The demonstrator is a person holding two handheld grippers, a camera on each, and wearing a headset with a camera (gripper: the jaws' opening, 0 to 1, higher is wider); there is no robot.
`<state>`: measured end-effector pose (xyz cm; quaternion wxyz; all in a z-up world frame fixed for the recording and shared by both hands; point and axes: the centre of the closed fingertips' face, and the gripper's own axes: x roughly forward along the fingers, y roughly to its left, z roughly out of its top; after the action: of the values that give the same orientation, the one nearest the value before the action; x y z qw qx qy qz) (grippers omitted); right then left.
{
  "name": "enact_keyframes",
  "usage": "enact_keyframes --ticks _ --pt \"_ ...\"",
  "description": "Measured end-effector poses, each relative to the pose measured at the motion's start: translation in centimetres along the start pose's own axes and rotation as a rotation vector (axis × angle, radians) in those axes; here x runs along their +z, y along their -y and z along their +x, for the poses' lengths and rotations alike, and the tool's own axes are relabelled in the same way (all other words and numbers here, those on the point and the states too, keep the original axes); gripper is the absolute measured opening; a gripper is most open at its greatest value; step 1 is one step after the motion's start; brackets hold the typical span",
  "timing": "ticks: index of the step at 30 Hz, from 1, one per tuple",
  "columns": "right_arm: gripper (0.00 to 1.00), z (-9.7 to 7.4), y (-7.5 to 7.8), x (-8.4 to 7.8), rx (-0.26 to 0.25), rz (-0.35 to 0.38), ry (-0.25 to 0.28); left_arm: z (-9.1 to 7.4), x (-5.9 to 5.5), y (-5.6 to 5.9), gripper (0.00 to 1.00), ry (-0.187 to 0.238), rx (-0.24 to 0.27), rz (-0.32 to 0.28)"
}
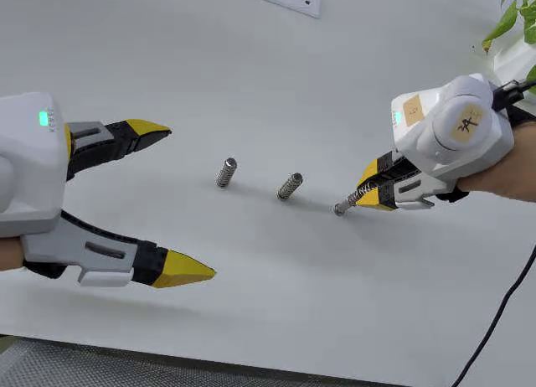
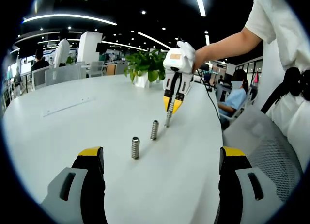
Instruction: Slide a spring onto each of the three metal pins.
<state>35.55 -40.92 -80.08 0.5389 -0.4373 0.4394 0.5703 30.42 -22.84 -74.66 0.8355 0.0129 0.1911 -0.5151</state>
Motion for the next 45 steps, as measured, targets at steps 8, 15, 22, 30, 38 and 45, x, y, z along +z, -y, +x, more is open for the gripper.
enact_keyframes --ticks 8,15,22,30,38,45 --pt "0.07 0.8 0.0 -0.3 0.008 -0.006 -0.012 0.0 -0.1 0.0 0.98 -0.002 -0.002 -0.004" --pt "0.07 1.4 0.1 -0.2 0.010 -0.022 -0.022 0.0 -0.2 0.0 0.98 -0.005 -0.005 -0.006" --pt "0.07 1.9 0.1 -0.4 0.020 -0.022 -0.026 0.0 -0.3 -0.1 0.98 -0.002 0.000 -0.009" --pt "0.07 2.6 0.2 -0.7 0.027 -0.020 -0.032 -0.1 -0.5 -0.2 0.98 -0.006 0.002 -0.014" --pt "0.07 3.1 0.2 -0.8 0.031 -0.018 -0.031 -0.2 -0.6 -0.2 0.98 -0.008 0.003 -0.016" --pt "0.07 2.9 -0.2 -0.4 0.034 -0.012 -0.024 -0.2 -0.6 -0.3 0.98 -0.006 0.002 -0.018"
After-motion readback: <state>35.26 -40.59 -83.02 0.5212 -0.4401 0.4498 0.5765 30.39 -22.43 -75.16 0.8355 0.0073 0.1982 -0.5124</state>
